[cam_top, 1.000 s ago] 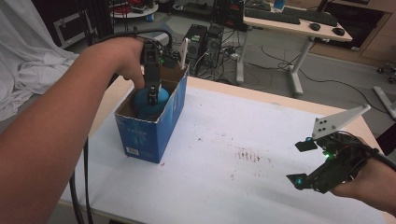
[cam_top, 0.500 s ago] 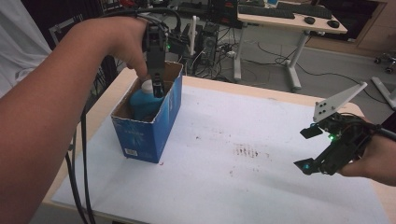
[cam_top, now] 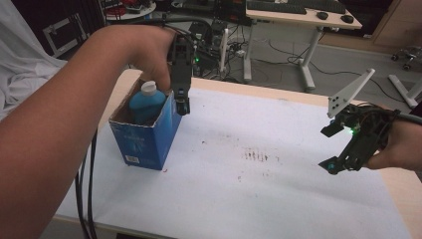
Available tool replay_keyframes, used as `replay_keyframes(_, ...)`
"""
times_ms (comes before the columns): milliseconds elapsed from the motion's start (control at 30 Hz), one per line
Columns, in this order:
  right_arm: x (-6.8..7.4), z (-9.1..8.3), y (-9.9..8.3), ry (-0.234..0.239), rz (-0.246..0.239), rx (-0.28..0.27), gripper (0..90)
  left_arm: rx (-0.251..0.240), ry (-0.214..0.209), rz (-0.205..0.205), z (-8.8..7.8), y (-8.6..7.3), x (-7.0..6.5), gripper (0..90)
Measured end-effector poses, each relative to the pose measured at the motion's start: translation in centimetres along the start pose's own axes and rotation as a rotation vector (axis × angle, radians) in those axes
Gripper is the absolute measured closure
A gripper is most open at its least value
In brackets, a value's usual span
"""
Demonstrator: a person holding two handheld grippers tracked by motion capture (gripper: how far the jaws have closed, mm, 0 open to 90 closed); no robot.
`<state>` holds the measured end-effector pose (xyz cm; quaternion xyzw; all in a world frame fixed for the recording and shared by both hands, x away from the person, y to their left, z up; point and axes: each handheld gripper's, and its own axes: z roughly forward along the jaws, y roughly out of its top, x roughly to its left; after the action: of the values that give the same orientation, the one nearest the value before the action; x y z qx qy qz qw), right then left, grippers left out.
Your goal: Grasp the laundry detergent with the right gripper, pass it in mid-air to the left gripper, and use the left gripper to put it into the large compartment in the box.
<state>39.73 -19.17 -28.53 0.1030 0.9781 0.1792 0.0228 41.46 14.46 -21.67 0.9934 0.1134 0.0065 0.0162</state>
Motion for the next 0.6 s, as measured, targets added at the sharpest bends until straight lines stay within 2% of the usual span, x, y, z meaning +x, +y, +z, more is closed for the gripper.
replay_keyframes(133, -0.4, -0.2, -0.1, -0.009, -0.020, 0.057, 1.9, 0.001, 0.000, 0.017, 0.5, 0.8, -0.3, 1.6)
replay_keyframes(367, -0.6, -0.8, -0.1, -0.018, -0.034, 0.075, 1.9, 0.003, 0.003, 0.023, 0.7, 2.0, -0.8, 1.6)
replay_keyframes(600, -0.1, -1.0, 0.1, -0.038, -0.032, 0.086, 1.9, -0.020, 0.012, 0.060, 0.6, 3.2, -1.6, 1.6)
